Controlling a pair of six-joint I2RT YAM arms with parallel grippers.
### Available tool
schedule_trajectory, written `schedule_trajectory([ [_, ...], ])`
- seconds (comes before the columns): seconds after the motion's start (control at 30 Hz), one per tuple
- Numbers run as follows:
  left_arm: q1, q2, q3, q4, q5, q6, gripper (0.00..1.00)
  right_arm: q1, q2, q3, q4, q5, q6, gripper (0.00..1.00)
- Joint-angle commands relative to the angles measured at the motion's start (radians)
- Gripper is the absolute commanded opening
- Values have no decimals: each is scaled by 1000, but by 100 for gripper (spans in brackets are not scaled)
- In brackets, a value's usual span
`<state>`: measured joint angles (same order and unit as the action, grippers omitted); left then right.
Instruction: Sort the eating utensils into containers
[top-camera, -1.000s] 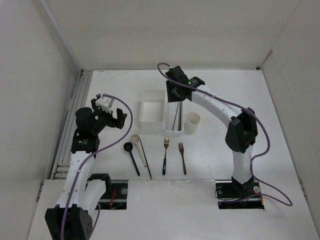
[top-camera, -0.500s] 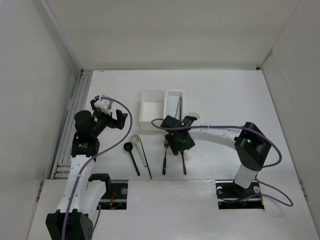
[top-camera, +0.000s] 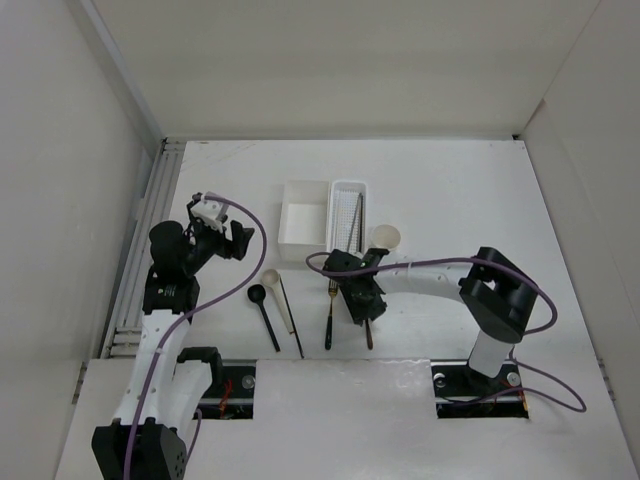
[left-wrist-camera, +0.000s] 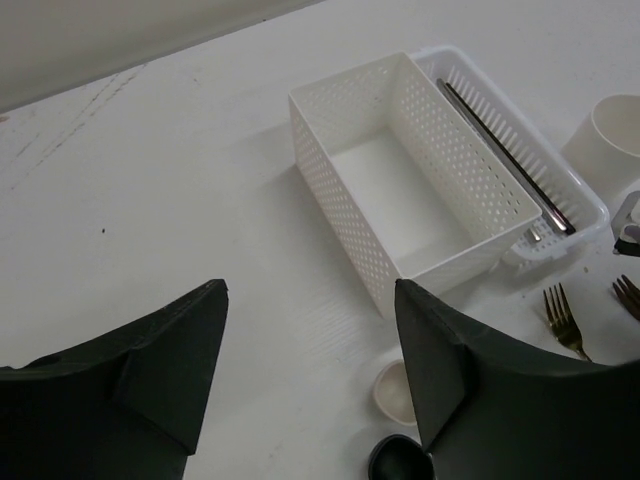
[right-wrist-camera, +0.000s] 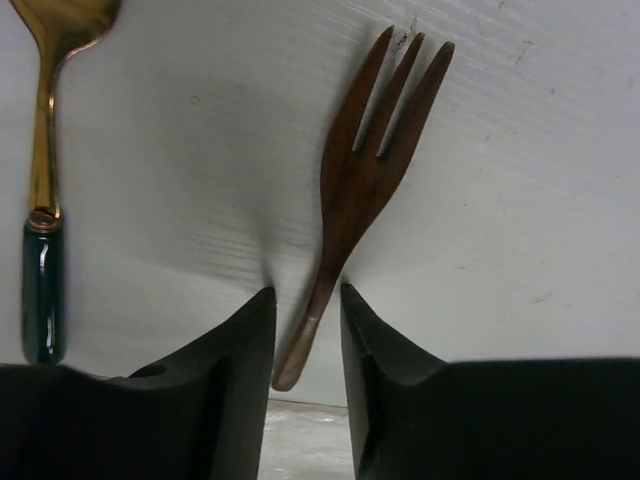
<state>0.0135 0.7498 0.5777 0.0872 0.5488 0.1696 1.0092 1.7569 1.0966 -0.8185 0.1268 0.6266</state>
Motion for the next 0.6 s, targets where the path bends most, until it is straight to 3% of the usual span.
schedule_trajectory([
  [0.0,3,-15,30,-26,68,63,63,0,13,-23,91,10,10,36],
  [0.1,3,-15,39,-58,79,83,54,0,22,-47,111,10,10,18],
  [0.13,3,-24,39,-73,79,84,45,0,23,-72,111,10,10,11],
  [0.2,3,-24,51,-96,79,84,36,0,23,-81,122,10,10,0],
  [0.27,3,-24,63,-112,105,84,21,0,23,-107,122,10,10,0],
  [0.43,3,-15,100,-156,189,102,0,0,-156,-107,99,62,10,0],
  [0.57,3,-6,100,-147,235,102,0,0,-315,-11,42,186,-39,0],
])
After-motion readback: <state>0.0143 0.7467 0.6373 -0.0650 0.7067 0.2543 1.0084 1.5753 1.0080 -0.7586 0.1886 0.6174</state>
